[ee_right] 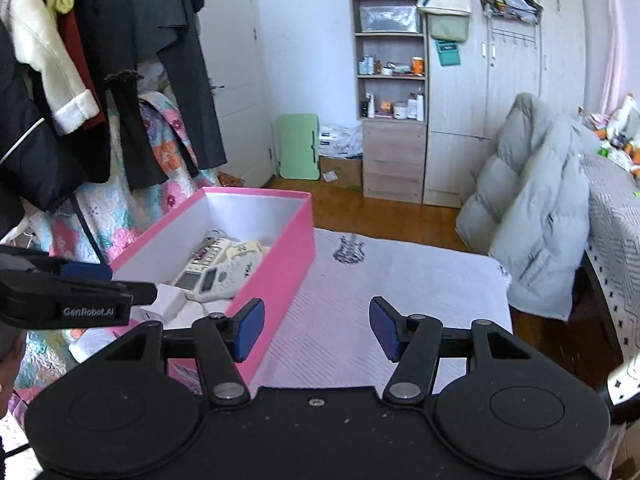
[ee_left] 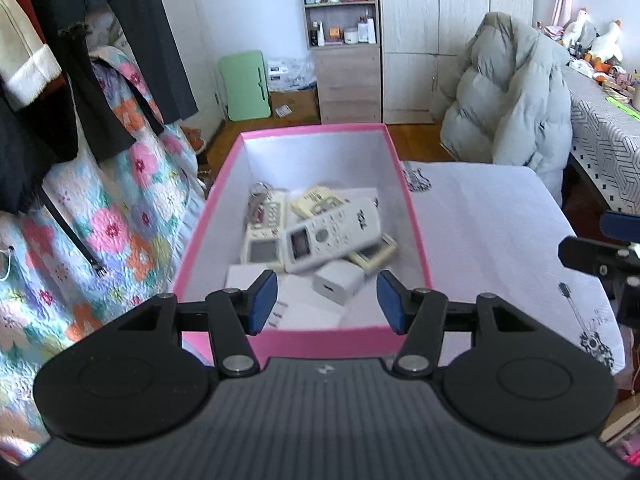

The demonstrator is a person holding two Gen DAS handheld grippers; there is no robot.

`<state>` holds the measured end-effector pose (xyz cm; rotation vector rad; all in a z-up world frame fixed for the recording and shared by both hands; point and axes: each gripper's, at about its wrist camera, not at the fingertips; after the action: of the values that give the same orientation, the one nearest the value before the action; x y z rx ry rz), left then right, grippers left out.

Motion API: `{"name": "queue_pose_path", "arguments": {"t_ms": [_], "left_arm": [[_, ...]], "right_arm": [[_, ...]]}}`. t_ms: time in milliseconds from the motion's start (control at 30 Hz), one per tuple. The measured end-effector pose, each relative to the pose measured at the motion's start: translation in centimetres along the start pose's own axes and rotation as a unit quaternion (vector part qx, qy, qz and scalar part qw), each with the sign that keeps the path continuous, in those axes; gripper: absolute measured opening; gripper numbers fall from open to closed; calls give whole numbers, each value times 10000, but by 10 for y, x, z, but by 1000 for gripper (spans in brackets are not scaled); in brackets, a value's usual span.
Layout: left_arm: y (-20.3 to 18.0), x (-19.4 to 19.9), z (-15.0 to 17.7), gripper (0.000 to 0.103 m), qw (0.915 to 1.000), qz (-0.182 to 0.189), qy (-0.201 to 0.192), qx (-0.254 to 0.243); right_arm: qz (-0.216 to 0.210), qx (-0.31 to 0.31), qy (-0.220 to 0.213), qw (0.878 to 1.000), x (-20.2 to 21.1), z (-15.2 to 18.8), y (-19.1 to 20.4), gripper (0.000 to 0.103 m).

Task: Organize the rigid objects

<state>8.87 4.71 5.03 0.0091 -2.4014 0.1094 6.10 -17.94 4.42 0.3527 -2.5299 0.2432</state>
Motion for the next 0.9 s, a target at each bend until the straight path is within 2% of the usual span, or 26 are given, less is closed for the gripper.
{"name": "queue_pose_path", "arguments": {"t_ms": [100, 233, 333, 367, 467, 533, 667, 900], "left_arm": [[-3, 2, 6, 58, 10000, -18, 20, 26], [-5, 6, 15, 67, 9999, 7, 31, 113], [-4, 6, 17, 73, 9996, 117, 131, 208], [-4, 6, 16, 78, 9994, 165, 167, 251], [-5, 8, 17, 84, 9993, 146, 177, 298], [-5, 9, 17, 98, 9991, 112, 206, 343], [-5, 12, 17, 99, 9983, 72, 333, 473], [-8, 18, 19, 99, 9979, -97, 475, 419]], "right_arm": [[80, -54, 36, 9999, 3, 6, -4, 66], [247, -66, 65, 9997, 8, 11, -4, 76], [378, -144, 121, 9991, 12, 12, -6, 95], [433, -176, 127, 9988, 14, 12, -7, 96], [527, -342, 138, 9979, 22, 14, -13, 98], [622, -442, 208, 9969, 26, 16, -17, 100], [875, -375, 394, 9947, 30, 17, -21, 100], [724, -384, 522, 9953, 34, 19, -25, 100]]}}
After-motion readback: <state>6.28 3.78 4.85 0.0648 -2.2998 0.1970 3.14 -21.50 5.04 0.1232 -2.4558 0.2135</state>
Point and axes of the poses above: each gripper's, at about its wrist camera, not at the fingertips, and x roughly against the way its jaws point, y to its left, z to its underside, and after that the axes turned 13 degrees about x, right-handed
